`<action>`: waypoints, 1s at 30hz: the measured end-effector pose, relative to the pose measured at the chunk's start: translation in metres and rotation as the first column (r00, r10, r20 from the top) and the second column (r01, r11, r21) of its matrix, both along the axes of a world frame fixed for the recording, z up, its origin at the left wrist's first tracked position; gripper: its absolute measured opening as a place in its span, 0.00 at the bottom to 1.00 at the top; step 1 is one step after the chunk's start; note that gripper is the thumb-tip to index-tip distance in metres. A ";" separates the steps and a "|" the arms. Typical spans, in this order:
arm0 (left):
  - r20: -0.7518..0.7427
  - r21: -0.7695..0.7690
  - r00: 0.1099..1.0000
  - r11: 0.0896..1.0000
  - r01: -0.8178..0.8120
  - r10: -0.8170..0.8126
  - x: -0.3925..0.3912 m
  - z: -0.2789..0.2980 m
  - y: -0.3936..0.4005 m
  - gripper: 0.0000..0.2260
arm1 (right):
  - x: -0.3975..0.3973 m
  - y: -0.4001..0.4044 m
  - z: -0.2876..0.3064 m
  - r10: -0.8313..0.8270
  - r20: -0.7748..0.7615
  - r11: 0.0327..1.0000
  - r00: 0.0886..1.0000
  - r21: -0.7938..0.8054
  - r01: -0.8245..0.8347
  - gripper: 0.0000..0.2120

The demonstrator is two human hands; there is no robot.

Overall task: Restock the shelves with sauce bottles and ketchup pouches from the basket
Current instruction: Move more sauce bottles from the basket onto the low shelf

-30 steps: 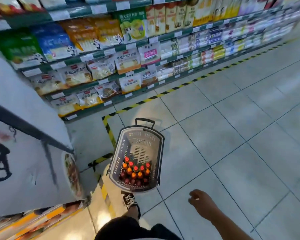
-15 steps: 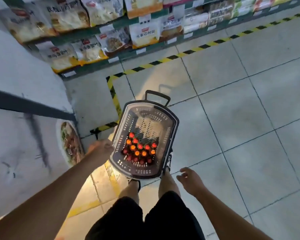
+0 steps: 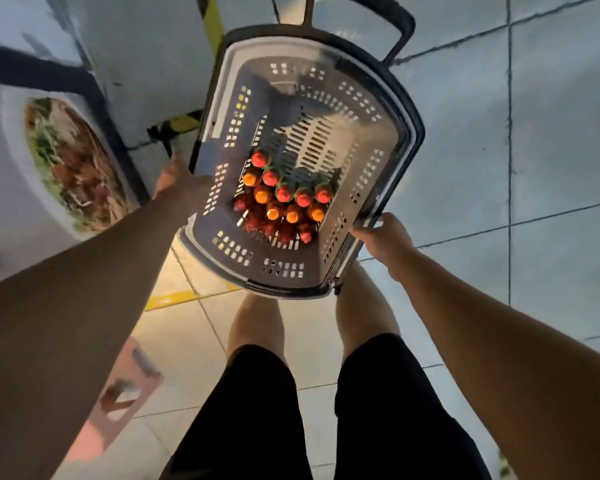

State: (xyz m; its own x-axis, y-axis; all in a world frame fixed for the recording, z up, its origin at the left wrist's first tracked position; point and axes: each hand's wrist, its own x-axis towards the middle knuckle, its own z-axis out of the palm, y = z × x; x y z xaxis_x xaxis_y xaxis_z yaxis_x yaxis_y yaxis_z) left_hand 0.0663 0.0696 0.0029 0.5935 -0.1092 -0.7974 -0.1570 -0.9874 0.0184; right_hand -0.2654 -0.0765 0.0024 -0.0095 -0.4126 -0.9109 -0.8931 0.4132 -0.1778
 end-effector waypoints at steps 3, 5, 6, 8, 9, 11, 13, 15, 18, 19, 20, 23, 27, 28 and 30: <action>0.012 -0.006 0.999 0.999 -0.042 0.042 0.001 -0.026 0.000 0.23 | 0.000 0.008 -0.027 -0.070 0.034 0.995 0.997 0.070 0.067 0.09; 0.065 0.000 0.998 1.000 0.001 -0.001 0.002 -0.036 0.003 0.21 | -0.001 0.013 -0.038 -0.148 0.010 0.986 0.989 0.075 0.146 0.09; 0.079 0.009 0.996 0.999 0.037 -0.038 0.005 -0.040 0.005 0.20 | -0.001 0.015 -0.041 -0.173 -0.003 0.983 0.985 0.063 0.173 0.07; 0.069 0.013 0.993 0.995 0.099 -0.100 0.011 -0.043 0.009 0.20 | -0.003 0.021 -0.045 -0.179 -0.008 0.984 0.984 0.022 0.179 0.07; 0.042 -0.006 0.992 0.993 0.117 -0.116 0.013 -0.043 0.011 0.20 | -0.004 0.023 -0.045 -0.174 -0.003 0.985 0.985 -0.008 0.174 0.06; -0.010 -0.067 0.993 0.991 0.116 -0.117 0.015 -0.040 0.015 0.18 | -0.003 0.025 -0.040 -0.185 -0.002 0.981 0.983 -0.067 0.184 0.05; -0.011 -0.123 0.994 0.987 0.107 -0.109 0.011 -0.034 0.022 0.17 | -0.003 0.025 -0.030 -0.202 -0.008 0.973 0.979 -0.112 0.200 0.05; -0.008 -0.186 0.995 0.977 0.101 -0.104 0.003 -0.024 0.033 0.16 | -0.007 0.026 -0.017 -0.217 0.012 0.965 0.976 -0.151 0.217 0.06; -0.023 -0.291 0.994 0.952 0.096 -0.108 -0.012 -0.002 0.044 0.15 | -0.017 0.023 0.012 -0.201 0.034 0.952 0.979 -0.229 0.204 0.12; -0.013 -0.318 0.994 0.943 0.096 -0.105 -0.015 0.007 0.046 0.14 | -0.020 0.022 0.023 -0.196 0.037 0.945 0.980 -0.258 0.199 0.13; 0.004 -0.334 0.995 0.938 0.097 -0.101 -0.019 0.016 0.046 0.14 | -0.024 0.022 0.035 -0.195 0.043 0.936 0.980 -0.290 0.199 0.13; 0.048 -0.390 0.994 0.914 0.113 -0.102 -0.026 0.044 0.051 0.12 | -0.034 0.027 0.069 -0.212 0.073 0.890 0.975 -0.398 0.223 0.11; 0.109 -0.491 0.984 0.852 0.180 -0.145 -0.034 0.085 0.066 0.12 | -0.050 0.052 0.111 -0.217 0.125 0.827 0.968 -0.502 0.251 0.14; 0.112 -0.509 0.983 0.842 0.180 -0.143 -0.036 0.094 0.072 0.13 | -0.053 0.061 0.120 -0.217 0.142 0.815 0.966 -0.518 0.259 0.15; 0.096 -0.536 0.987 0.828 0.163 -0.133 -0.041 0.108 0.087 0.13 | -0.059 0.080 0.137 -0.216 0.162 0.796 0.963 -0.542 0.270 0.15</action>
State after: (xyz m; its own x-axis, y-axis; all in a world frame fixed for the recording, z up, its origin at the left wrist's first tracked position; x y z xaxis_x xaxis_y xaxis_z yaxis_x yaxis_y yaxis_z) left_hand 0.0257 0.1563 0.1112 0.5740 -0.6032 -0.5537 -0.3164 -0.7871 0.5294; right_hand -0.3243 0.0032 0.1398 -0.1095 -0.8417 -0.5287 -0.7465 0.4209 -0.5154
